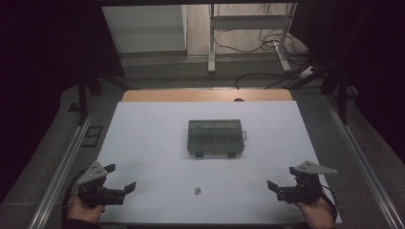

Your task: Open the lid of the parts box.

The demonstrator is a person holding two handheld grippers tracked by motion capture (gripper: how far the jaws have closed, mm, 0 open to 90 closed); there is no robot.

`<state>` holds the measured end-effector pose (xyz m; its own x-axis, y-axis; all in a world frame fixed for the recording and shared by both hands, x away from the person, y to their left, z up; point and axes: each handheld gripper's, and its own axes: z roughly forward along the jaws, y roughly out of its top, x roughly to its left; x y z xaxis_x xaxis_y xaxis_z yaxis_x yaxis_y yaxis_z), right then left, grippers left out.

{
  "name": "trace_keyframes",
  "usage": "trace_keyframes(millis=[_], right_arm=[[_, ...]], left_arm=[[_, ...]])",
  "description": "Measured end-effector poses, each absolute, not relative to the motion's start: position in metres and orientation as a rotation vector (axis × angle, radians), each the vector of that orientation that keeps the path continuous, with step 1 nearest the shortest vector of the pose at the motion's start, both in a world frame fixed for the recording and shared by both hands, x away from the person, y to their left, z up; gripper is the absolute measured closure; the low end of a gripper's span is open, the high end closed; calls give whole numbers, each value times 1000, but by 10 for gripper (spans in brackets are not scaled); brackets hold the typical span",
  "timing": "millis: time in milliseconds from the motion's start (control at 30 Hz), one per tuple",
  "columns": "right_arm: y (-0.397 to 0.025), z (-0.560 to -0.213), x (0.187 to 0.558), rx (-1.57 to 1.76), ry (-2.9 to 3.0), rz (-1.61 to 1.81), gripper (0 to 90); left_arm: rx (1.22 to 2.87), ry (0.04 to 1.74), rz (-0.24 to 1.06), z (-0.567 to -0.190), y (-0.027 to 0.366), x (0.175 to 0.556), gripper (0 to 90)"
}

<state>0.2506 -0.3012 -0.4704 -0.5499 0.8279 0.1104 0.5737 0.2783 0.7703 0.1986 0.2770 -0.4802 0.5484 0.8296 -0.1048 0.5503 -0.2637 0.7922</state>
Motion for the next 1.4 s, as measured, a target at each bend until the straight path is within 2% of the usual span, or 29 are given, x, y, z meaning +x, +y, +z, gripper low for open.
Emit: trace_keyframes(millis=[467, 1400], right_arm=[[-300, -471, 251, 1272, 2248, 1120, 0], [-295, -472, 254, 1234, 2267, 1092, 0]], left_arm=[[1953, 1137, 435, -481, 277, 199, 0], [1918, 1069, 459, -478, 277, 200, 0]])
